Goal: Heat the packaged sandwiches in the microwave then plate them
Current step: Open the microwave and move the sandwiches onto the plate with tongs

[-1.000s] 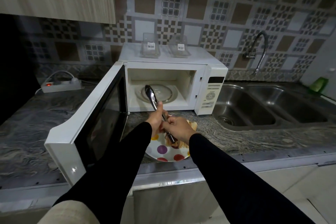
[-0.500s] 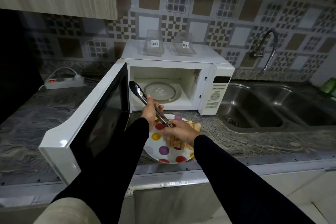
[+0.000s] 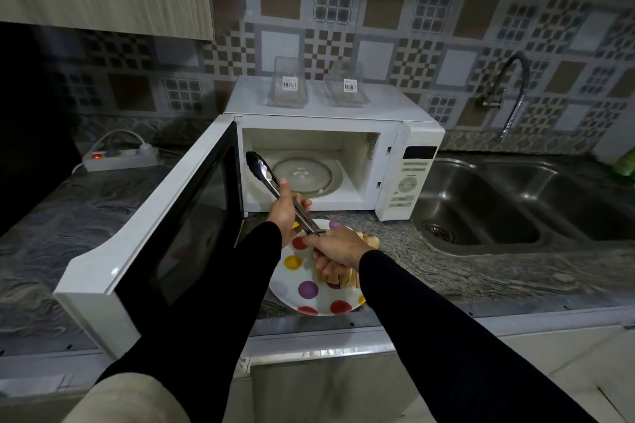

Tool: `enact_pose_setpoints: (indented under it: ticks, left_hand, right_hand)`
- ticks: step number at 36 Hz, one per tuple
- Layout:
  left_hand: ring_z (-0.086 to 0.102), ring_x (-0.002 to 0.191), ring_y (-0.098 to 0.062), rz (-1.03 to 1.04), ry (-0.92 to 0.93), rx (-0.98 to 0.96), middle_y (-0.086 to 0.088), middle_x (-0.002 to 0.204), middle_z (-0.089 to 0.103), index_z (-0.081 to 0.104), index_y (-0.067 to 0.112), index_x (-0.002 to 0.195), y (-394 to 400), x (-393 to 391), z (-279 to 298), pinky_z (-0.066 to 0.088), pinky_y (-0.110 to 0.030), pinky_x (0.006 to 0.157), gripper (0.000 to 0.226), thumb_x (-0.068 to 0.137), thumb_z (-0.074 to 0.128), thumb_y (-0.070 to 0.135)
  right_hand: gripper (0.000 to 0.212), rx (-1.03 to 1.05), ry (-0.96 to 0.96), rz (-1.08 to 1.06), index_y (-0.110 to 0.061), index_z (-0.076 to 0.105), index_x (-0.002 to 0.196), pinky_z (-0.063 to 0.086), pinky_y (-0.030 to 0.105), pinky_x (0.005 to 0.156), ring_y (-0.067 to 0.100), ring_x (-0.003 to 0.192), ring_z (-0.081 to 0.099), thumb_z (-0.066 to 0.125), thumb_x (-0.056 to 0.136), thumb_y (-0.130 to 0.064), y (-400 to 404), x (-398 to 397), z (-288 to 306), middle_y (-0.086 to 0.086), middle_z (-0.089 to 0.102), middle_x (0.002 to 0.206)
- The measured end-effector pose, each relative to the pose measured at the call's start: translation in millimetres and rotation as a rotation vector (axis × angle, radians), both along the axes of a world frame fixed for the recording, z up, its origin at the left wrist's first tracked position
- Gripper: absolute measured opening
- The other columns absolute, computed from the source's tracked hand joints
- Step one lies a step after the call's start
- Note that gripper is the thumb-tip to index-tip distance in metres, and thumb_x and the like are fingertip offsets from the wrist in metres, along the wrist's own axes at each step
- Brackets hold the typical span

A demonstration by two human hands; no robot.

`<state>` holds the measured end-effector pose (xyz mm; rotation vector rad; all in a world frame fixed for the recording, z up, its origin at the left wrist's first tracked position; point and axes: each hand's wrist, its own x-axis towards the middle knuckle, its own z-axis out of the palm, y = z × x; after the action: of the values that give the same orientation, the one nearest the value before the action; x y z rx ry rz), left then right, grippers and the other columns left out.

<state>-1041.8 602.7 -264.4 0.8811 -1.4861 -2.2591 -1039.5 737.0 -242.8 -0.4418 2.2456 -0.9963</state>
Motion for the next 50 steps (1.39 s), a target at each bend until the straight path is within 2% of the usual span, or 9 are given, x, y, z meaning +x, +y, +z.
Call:
enact_pose_setpoints:
  ticks: [11, 14, 19, 25, 29, 33, 39, 44, 50]
  left_hand:
    - [0.04, 0.052, -0.018, -0.313, -0.111, -0.115, -0.002, 0.064, 0.047, 0.044, 0.017, 0.066, 19, 5, 2, 0.032, -0.022, 0.047, 0.058, 0.096, 0.023, 0.062]
    - [0.045, 0.056, -0.015, -0.393, -0.145, -0.108, 0.002, 0.06, 0.052, 0.049, 0.019, 0.069, 18, 6, 2, 0.035, -0.022, 0.051, 0.051, 0.095, 0.034, 0.06]
    - [0.057, 0.079, -0.015, -0.519, -0.156, -0.186, -0.002, 0.082, 0.063, 0.061, 0.014, 0.095, 20, 8, 4, 0.042, -0.024, 0.068, 0.032, 0.087, 0.062, 0.045]
    - [0.05, 0.061, -0.018, -0.377, -0.197, -0.258, -0.001, 0.06, 0.056, 0.056, 0.018, 0.07, 23, 0, 8, 0.038, -0.034, 0.073, 0.033, 0.083, 0.064, 0.048]
    - [0.053, 0.074, -0.021, -0.253, -0.21, -0.334, -0.009, 0.079, 0.059, 0.06, 0.014, 0.075, 20, -2, 9, 0.045, -0.031, 0.069, 0.033, 0.084, 0.064, 0.046]
    - [0.044, 0.051, -0.015, -0.128, -0.189, -0.362, -0.004, 0.062, 0.057, 0.065, 0.013, 0.069, 14, -3, 10, 0.036, -0.024, 0.051, 0.035, 0.085, 0.064, 0.045]
    - [0.045, 0.046, -0.013, -0.067, -0.134, -0.209, -0.007, 0.058, 0.055, 0.059, 0.01, 0.064, 13, -5, 8, 0.038, -0.023, 0.052, 0.042, 0.077, 0.074, 0.047]
    - [0.049, 0.038, -0.003, -0.129, -0.125, -0.18, -0.001, 0.052, 0.06, 0.066, 0.003, 0.076, 20, -1, 2, 0.04, -0.013, 0.044, 0.026, 0.081, 0.075, 0.027]
    - [0.053, 0.052, -0.01, -0.061, -0.179, -0.31, -0.009, 0.067, 0.059, 0.061, 0.006, 0.068, 14, 5, -17, 0.048, -0.016, 0.054, 0.02, 0.086, 0.069, 0.01]
  right_hand:
    - [0.021, -0.136, 0.103, 0.063, -0.004, 0.059, 0.104, 0.05, 0.02, 0.047, 0.014, 0.053, 0.058, 0.047, 0.095, -0.019, -9, -2, 9, 0.01, 0.064, 0.079]
    - [0.024, -0.109, 0.158, 0.065, -0.01, 0.051, 0.116, 0.04, 0.018, 0.037, 0.014, 0.05, 0.051, 0.041, 0.099, -0.023, -8, -4, 7, 0.007, 0.059, 0.079]
    - [0.035, -0.093, 0.32, 0.011, -0.003, 0.056, 0.122, 0.043, 0.025, 0.055, 0.016, 0.07, 0.055, 0.038, 0.099, -0.022, -6, -11, 4, 0.01, 0.061, 0.1]
    - [0.037, -0.096, 0.37, 0.007, -0.007, 0.052, 0.128, 0.043, 0.028, 0.078, 0.024, 0.101, 0.059, 0.037, 0.1, -0.027, -5, -11, 5, 0.012, 0.062, 0.119]
    - [0.034, -0.095, 0.362, 0.039, -0.006, 0.056, 0.115, 0.039, 0.027, 0.072, 0.022, 0.091, 0.055, 0.041, 0.099, -0.033, -2, -12, 3, 0.011, 0.062, 0.106]
    - [0.031, -0.123, 0.337, 0.055, -0.009, 0.056, 0.095, 0.038, 0.028, 0.062, 0.02, 0.083, 0.053, 0.047, 0.097, -0.039, 6, -12, 1, 0.006, 0.056, 0.089]
    - [0.024, -0.12, 0.35, 0.025, -0.01, 0.053, 0.093, 0.035, 0.027, 0.064, 0.021, 0.083, 0.053, 0.048, 0.097, -0.033, 12, -10, -3, 0.006, 0.056, 0.089]
    - [0.034, -0.092, 0.315, -0.038, -0.004, 0.054, 0.116, 0.037, 0.027, 0.074, 0.027, 0.095, 0.056, 0.044, 0.096, -0.029, 11, -8, -8, 0.011, 0.06, 0.103]
    - [0.008, -0.023, 0.202, 0.04, -0.012, 0.049, 0.094, 0.039, 0.027, 0.057, 0.022, 0.074, 0.054, 0.046, 0.093, -0.02, 11, 4, -16, 0.0, 0.053, 0.073]
